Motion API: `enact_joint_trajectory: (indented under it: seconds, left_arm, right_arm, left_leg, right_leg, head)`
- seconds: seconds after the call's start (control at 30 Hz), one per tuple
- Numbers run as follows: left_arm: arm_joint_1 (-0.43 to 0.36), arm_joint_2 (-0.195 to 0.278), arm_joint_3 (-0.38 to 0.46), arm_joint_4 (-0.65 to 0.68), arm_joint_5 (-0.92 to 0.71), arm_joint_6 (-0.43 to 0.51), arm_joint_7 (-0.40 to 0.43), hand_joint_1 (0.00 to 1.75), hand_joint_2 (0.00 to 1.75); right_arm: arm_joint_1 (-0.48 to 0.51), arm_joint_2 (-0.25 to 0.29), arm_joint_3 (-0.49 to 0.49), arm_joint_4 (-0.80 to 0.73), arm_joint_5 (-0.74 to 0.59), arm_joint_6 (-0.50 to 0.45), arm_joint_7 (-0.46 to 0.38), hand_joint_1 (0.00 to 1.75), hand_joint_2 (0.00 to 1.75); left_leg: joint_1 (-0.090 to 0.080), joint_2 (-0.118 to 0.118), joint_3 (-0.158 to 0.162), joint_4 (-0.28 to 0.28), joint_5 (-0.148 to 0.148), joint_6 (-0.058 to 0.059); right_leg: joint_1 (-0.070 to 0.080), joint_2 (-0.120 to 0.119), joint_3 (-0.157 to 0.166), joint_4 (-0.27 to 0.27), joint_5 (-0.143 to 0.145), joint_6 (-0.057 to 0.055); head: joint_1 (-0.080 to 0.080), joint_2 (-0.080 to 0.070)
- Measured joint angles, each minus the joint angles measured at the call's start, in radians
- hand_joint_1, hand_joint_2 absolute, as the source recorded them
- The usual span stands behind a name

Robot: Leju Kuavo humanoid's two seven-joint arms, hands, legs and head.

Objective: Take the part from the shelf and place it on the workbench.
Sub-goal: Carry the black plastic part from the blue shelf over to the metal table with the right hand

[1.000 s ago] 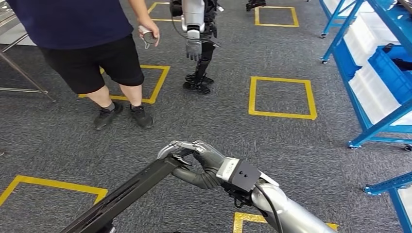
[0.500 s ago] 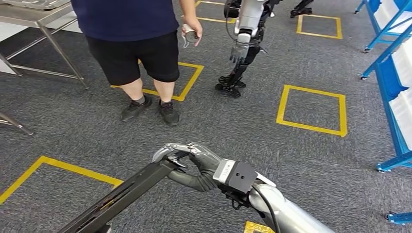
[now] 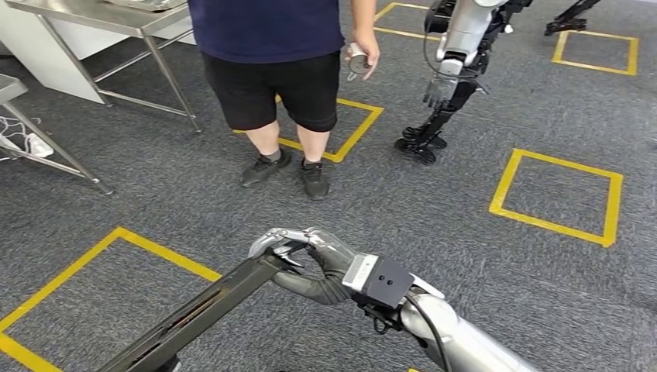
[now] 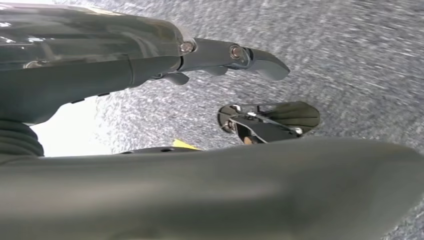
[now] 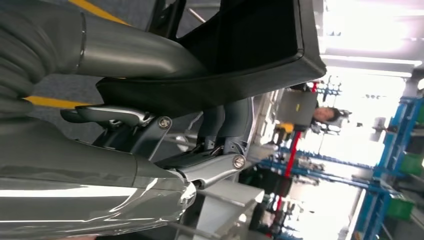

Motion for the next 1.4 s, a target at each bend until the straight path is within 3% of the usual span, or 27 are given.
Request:
enact_joint_trajectory:
  seconds: [0.03, 0.07, 0.1, 0.17, 0.23, 0.3, 0.37, 0.43, 0.5, 0.53, 0.57, 0.63, 0.67, 0.73, 0.8, 0.87, 0.97, 1.03, 1.07, 1.17, 1.23, 1.3, 1.33, 1.4]
  left_arm:
    - [0.002, 0.000, 0.000, 0.000, 0.000, -0.001, 0.001, 0.00, 1.75]
    - [0.004, 0.000, 0.000, 0.000, 0.000, -0.002, 0.001, 0.00, 1.75]
    - [0.005, 0.000, 0.000, 0.000, 0.000, -0.003, 0.001, 0.00, 1.75]
    - [0.004, 0.000, 0.000, 0.000, 0.000, -0.006, 0.001, 0.00, 1.75]
    - [0.003, -0.001, 0.000, 0.000, -0.001, -0.008, -0.002, 0.00, 1.75]
    - [0.005, -0.001, 0.000, 0.000, -0.001, -0.008, -0.008, 0.00, 1.75]
    - [0.005, -0.001, 0.000, 0.000, -0.001, -0.009, -0.012, 0.00, 1.75]
    - [0.000, -0.002, 0.000, 0.000, -0.003, -0.010, -0.013, 0.00, 1.75]
    - [-0.002, -0.003, 0.000, 0.000, -0.006, -0.011, -0.013, 0.00, 1.75]
    - [-0.002, -0.003, 0.000, 0.000, -0.007, -0.011, -0.013, 0.00, 1.75]
    - [-0.002, -0.004, 0.000, 0.000, -0.007, -0.012, -0.013, 0.00, 1.75]
    - [-0.004, -0.004, 0.000, 0.000, -0.008, -0.012, -0.013, 0.00, 1.75]
    - [-0.006, -0.004, 0.000, 0.000, -0.008, -0.013, -0.014, 0.00, 1.75]
    - [-0.006, -0.005, 0.000, 0.000, -0.008, -0.013, -0.014, 0.00, 1.75]
    - [-0.003, -0.004, 0.000, 0.000, -0.008, -0.014, -0.014, 0.00, 1.75]
    - [-0.001, -0.004, 0.000, 0.000, -0.008, -0.014, -0.014, 0.00, 1.75]
    - [-0.006, -0.005, 0.000, 0.000, -0.008, -0.015, -0.014, 0.00, 1.75]
    - [-0.005, -0.005, 0.000, 0.000, -0.008, -0.016, -0.014, 0.00, 1.75]
    - [-0.003, -0.005, 0.000, 0.000, -0.008, -0.016, -0.014, 0.00, 1.75]
    - [-0.004, -0.005, 0.000, 0.000, -0.008, -0.016, -0.014, 0.00, 1.75]
    - [-0.006, -0.005, 0.000, 0.000, -0.006, -0.016, -0.014, 0.00, 1.75]
    - [-0.003, -0.006, 0.000, 0.001, -0.001, -0.017, -0.012, 0.00, 1.75]
    - [0.000, -0.006, 0.000, 0.001, 0.003, -0.018, -0.011, 0.00, 1.75]
    - [0.001, -0.006, 0.002, 0.001, 0.013, -0.023, -0.005, 0.00, 1.75]
  right_arm:
    - [0.006, -0.005, 0.000, 0.000, 0.000, -0.001, 0.001, 1.75, 1.75]
    - [0.011, -0.010, 0.000, 0.000, 0.000, -0.003, 0.001, 1.75, 1.75]
    - [0.016, -0.015, 0.000, 0.000, 0.000, -0.004, 0.002, 1.75, 1.75]
    - [0.023, -0.022, 0.000, 0.000, 0.001, -0.007, 0.002, 1.75, 1.75]
    - [0.028, -0.029, -0.001, 0.000, 0.002, -0.011, 0.002, 1.75, 1.75]
    - [0.032, -0.034, -0.003, -0.003, 0.003, -0.016, 0.002, 1.75, 1.75]
    - [0.038, -0.039, -0.006, -0.007, 0.004, -0.019, 0.001, 1.75, 1.75]
    - [0.047, -0.048, -0.009, -0.010, 0.008, -0.019, 0.000, 1.75, 1.75]
    - [0.057, -0.056, -0.010, -0.011, 0.014, -0.019, 0.000, 1.75, 1.75]
    - [0.059, -0.058, -0.010, -0.011, 0.017, -0.019, 0.000, 1.75, 1.75]
    - [0.060, -0.058, -0.010, -0.012, 0.019, -0.019, 0.000, 1.75, 1.75]
    - [0.060, -0.060, -0.010, -0.014, 0.022, -0.019, 0.001, 1.75, 1.75]
    - [0.059, -0.060, -0.010, -0.015, 0.023, -0.019, 0.001, 1.75, 1.75]
    - [0.059, -0.061, -0.010, -0.017, 0.026, -0.019, 0.002, 1.75, 1.75]
    - [0.058, -0.062, -0.010, -0.019, 0.028, -0.019, 0.002, 1.75, 1.75]
    - [0.057, -0.061, -0.010, -0.023, 0.032, -0.019, 0.003, 1.75, 1.75]
    - [0.059, -0.062, -0.010, -0.026, 0.035, -0.019, 0.004, 1.75, 1.75]
    - [0.060, -0.062, -0.010, -0.026, 0.035, -0.019, 0.006, 1.75, 1.75]
    - [0.061, -0.062, -0.010, -0.026, 0.035, -0.019, 0.007, 1.75, 1.75]
    - [0.060, -0.062, -0.010, -0.028, 0.035, -0.019, 0.009, 1.75, 1.75]
    - [0.060, -0.062, -0.009, -0.029, 0.037, -0.019, 0.009, 1.75, 1.75]
    - [0.061, -0.062, -0.009, -0.029, 0.040, -0.018, 0.008, 1.75, 1.75]
    - [0.062, -0.062, -0.008, -0.029, 0.042, -0.018, 0.006, 1.75, 1.75]
    - [0.064, -0.062, -0.008, -0.029, 0.045, -0.016, 0.001, 1.75, 1.75]
  left_leg:
    - [0.002, 0.003, -0.001, 0.000, 0.012, -0.003]
    - [0.004, 0.008, 0.019, -0.040, 0.040, -0.004]
    - [0.005, 0.023, 0.054, -0.110, 0.078, -0.004]
    - [-0.003, 0.070, 0.114, -0.228, 0.123, 0.006]
    - [-0.013, 0.091, 0.127, -0.258, 0.122, 0.022]
    - [-0.013, 0.073, 0.126, -0.262, 0.122, 0.037]
    - [-0.010, 0.053, 0.129, -0.268, 0.125, 0.051]
    - [-0.008, 0.030, 0.131, -0.270, 0.126, 0.060]
    - [-0.010, 0.005, 0.133, -0.270, 0.125, 0.064]
    - [-0.011, -0.008, 0.135, -0.270, 0.125, 0.064]
    - [-0.011, -0.022, 0.137, -0.269, 0.124, 0.064]
    - [-0.012, -0.049, 0.141, -0.268, 0.122, 0.060]
    - [-0.012, -0.062, 0.141, -0.266, 0.120, 0.057]
    - [-0.010, -0.083, 0.137, -0.264, 0.119, 0.048]
    - [-0.007, -0.098, 0.134, -0.265, 0.119, 0.036]
    - [-0.008, -0.075, 0.122, -0.239, 0.098, 0.026]
    - [-0.005, -0.010, 0.043, -0.070, 0.012, 0.010]
    - [-0.001, 0.001, 0.007, 0.005, -0.005, 0.003]
    - [0.001, 0.004, 0.016, -0.012, 0.014, 0.002]
    - [-0.004, 0.052, 0.111, -0.200, 0.103, 0.011]
    - [-0.013, 0.077, 0.138, -0.258, 0.115, 0.023]
    - [-0.017, 0.064, 0.137, -0.260, 0.112, 0.035]
    - [-0.015, 0.054, 0.138, -0.263, 0.114, 0.041]
    - [-0.010, 0.037, 0.141, -0.270, 0.118, 0.053]
  right_leg:
    - [0.000, -0.012, 0.003, 0.000, -0.003, 0.002]
    - [-0.001, -0.024, 0.008, 0.000, -0.007, 0.004]
    - [-0.001, -0.034, 0.013, 0.000, -0.011, 0.008]
    - [0.003, -0.051, 0.022, 0.001, -0.020, 0.019]
    - [0.008, -0.068, 0.028, 0.001, -0.027, 0.030]
    - [0.005, -0.078, 0.035, 0.000, -0.034, 0.040]
    - [0.001, -0.040, 0.024, 0.036, -0.063, 0.047]
    - [0.000, 0.012, -0.034, 0.154, -0.123, 0.047]
    - [0.001, 0.026, -0.103, 0.274, -0.158, 0.047]
    - [0.001, 0.028, -0.118, 0.289, -0.146, 0.046]
    - [0.001, 0.031, -0.114, 0.262, -0.115, 0.045]
    - [0.001, 0.058, -0.068, 0.132, -0.031, 0.039]
    - [0.000, 0.076, -0.045, 0.072, -0.004, 0.037]
    - [0.001, 0.098, -0.024, 0.019, 0.009, 0.032]
    - [0.001, 0.083, -0.020, 0.013, 0.009, 0.025]
    - [-0.003, 0.061, -0.015, 0.007, 0.011, 0.015]
    - [-0.004, 0.020, -0.010, 0.005, 0.006, 0.006]
    - [-0.003, -0.005, -0.007, 0.006, 0.002, 0.006]
    - [-0.003, -0.017, -0.004, 0.006, -0.001, 0.007]
    - [-0.001, -0.049, 0.011, 0.007, -0.013, 0.019]
    - [0.003, -0.066, 0.018, 0.007, -0.020, 0.030]
    - [0.004, -0.083, 0.024, 0.003, -0.024, 0.041]
    - [0.002, -0.078, 0.027, 0.005, -0.029, 0.045]
    - [-0.001, -0.033, 0.008, 0.053, -0.064, 0.051]
  head:
    - [0.000, 0.000]
    - [0.000, 0.000]
    - [0.000, 0.000]
    - [0.000, 0.000]
    - [0.001, 0.000]
    - [0.001, 0.000]
    - [0.002, 0.000]
    - [0.002, 0.000]
    - [0.002, 0.000]
    - [0.002, 0.000]
    - [0.002, 0.000]
    - [0.002, 0.000]
    - [0.002, 0.000]
    - [0.002, 0.000]
    - [0.002, 0.000]
    - [0.001, 0.000]
    - [0.000, 0.000]
    - [0.000, 0.000]
    - [0.000, 0.000]
    - [0.000, 0.000]
    - [0.001, 0.000]
    - [0.001, 0.000]
    - [0.001, 0.000]
    - [0.002, 0.000]
